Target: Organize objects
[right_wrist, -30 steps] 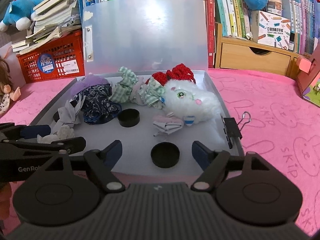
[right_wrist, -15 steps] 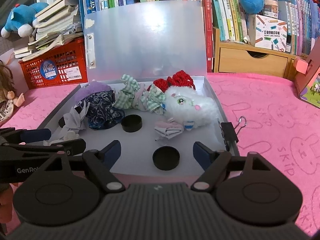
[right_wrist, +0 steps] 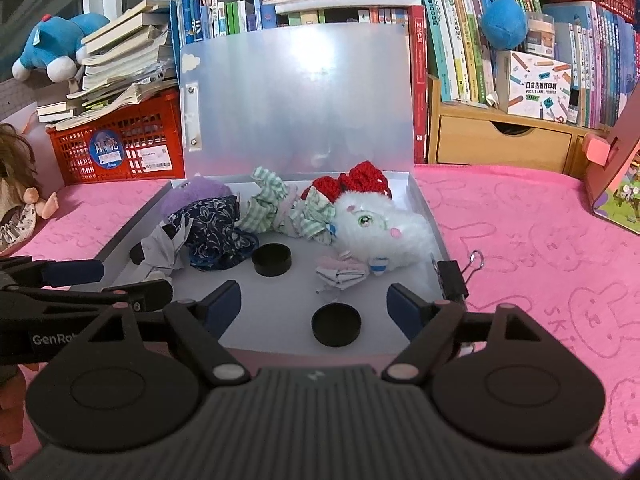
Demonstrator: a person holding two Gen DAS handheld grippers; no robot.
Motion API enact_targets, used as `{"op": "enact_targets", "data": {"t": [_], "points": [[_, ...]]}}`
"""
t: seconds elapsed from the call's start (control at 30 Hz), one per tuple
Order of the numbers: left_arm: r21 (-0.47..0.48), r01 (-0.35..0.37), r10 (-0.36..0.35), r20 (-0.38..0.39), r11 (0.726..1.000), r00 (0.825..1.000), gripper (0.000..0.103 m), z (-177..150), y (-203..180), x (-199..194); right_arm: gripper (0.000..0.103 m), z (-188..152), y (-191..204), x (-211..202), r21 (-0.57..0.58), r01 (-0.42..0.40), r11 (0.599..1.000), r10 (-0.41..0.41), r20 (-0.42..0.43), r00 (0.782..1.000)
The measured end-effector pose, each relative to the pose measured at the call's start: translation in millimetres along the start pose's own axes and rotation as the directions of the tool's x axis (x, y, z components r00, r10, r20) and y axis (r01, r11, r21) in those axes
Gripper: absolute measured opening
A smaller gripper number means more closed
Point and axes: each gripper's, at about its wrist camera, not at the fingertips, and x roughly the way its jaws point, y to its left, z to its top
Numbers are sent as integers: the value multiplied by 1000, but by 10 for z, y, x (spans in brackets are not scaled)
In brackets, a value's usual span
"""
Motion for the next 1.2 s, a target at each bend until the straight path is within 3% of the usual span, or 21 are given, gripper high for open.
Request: {"op": "enact_targets", "data": {"t": [1.2], "points": [[2, 32, -32, 30, 999, 999, 89, -162, -47, -405, 98, -166, -62, -418, 22, 15, 1000, -16, 68, 998]]}}
